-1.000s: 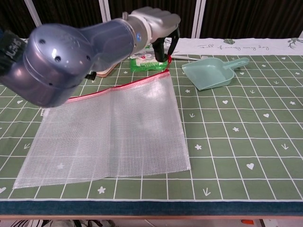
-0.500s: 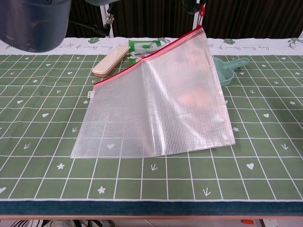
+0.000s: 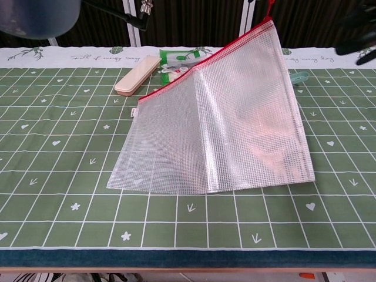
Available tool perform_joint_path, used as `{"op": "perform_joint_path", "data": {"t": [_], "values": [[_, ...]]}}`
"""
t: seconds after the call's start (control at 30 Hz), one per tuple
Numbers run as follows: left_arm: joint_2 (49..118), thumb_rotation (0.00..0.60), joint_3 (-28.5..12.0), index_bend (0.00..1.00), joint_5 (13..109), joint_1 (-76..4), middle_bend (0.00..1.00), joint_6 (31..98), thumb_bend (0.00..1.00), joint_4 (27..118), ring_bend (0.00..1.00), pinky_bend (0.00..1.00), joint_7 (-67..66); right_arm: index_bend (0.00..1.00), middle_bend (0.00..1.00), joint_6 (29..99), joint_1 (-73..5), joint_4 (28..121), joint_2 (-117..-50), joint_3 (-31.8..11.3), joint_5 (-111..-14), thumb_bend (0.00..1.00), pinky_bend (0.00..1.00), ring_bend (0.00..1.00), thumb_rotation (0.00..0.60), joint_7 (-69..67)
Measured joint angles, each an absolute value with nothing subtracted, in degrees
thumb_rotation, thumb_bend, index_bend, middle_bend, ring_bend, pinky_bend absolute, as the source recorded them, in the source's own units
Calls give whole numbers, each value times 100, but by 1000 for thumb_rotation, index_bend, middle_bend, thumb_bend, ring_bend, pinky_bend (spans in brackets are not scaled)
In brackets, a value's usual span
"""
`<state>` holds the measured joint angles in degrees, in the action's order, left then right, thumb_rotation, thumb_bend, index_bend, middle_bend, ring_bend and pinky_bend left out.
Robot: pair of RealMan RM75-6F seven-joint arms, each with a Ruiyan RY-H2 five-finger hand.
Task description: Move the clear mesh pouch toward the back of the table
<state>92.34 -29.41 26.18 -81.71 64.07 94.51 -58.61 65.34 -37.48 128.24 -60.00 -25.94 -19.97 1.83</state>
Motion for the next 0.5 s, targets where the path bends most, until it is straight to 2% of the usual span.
{"op": "perform_joint_path", "data": {"t": [0.17,0.5], "values": [[9180,600,-2873,629,2585,-8204,90,6449,448,9496,0,12,-5820,318,75,6874,-4406,12731,-6552,-2882,-1297,269,203,0,600,460],[9114,600,-2845,633,2527,-8305,90,6460,449,9495,0,12,-5706,394,108,7405,-4922,12529,-7165,-3063,-746,291,203,5,600,674]]}}
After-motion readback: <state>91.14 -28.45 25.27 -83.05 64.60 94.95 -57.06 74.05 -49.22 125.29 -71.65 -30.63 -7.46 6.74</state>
